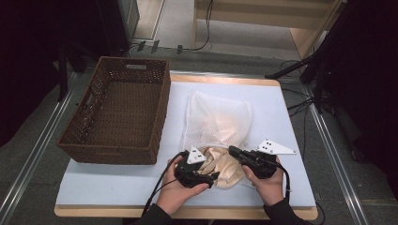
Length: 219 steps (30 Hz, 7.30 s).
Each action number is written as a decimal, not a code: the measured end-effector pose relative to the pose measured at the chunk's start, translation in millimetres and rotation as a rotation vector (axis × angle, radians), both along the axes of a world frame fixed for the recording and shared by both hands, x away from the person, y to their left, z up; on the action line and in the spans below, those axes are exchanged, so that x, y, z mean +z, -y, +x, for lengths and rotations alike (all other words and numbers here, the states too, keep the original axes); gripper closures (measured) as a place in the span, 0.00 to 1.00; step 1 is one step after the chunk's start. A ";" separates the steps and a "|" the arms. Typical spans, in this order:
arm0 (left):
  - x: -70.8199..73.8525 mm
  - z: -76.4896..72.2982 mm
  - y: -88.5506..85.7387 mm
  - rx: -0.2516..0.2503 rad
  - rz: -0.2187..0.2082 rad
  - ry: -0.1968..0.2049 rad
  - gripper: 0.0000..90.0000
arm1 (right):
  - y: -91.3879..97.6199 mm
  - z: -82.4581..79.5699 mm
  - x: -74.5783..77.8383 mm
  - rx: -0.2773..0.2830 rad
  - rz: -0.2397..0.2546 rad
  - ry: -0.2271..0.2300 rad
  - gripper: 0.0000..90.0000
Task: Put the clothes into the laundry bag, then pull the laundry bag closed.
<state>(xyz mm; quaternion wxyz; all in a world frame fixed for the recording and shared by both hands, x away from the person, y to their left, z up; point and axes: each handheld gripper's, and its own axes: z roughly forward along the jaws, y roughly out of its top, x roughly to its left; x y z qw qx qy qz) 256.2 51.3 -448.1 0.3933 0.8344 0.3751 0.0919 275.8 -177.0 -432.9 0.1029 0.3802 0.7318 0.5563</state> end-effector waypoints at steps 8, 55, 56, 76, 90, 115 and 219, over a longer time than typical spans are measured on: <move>-1.7 18.4 16.8 0.092 0.110 0.002 0.81 | -5.0 -2.9 0.1 0.019 -0.004 -0.003 1.00; 18.7 31.1 5.0 0.123 -0.181 0.080 0.90 | -6.2 -6.0 11.8 0.041 0.035 0.012 1.00; 16.7 34.5 6.6 0.145 -0.171 0.111 0.90 | -5.0 -6.5 13.0 0.041 0.038 0.014 1.00; -7.9 6.5 29.9 0.030 0.039 0.038 0.43 | 1.2 2.0 -1.2 -0.001 0.009 -0.013 1.00; 6.7 23.3 29.3 0.259 -0.128 0.195 0.86 | -2.1 -5.0 4.8 0.017 0.021 0.009 1.00; -18.4 19.0 23.5 0.177 0.013 0.010 0.36 | 3.5 2.5 -4.7 -0.018 0.002 -0.018 1.00; -19.1 6.7 -84.9 0.299 -0.039 0.137 0.52 | 42.8 -41.4 -55.6 -0.294 -0.299 -0.174 0.83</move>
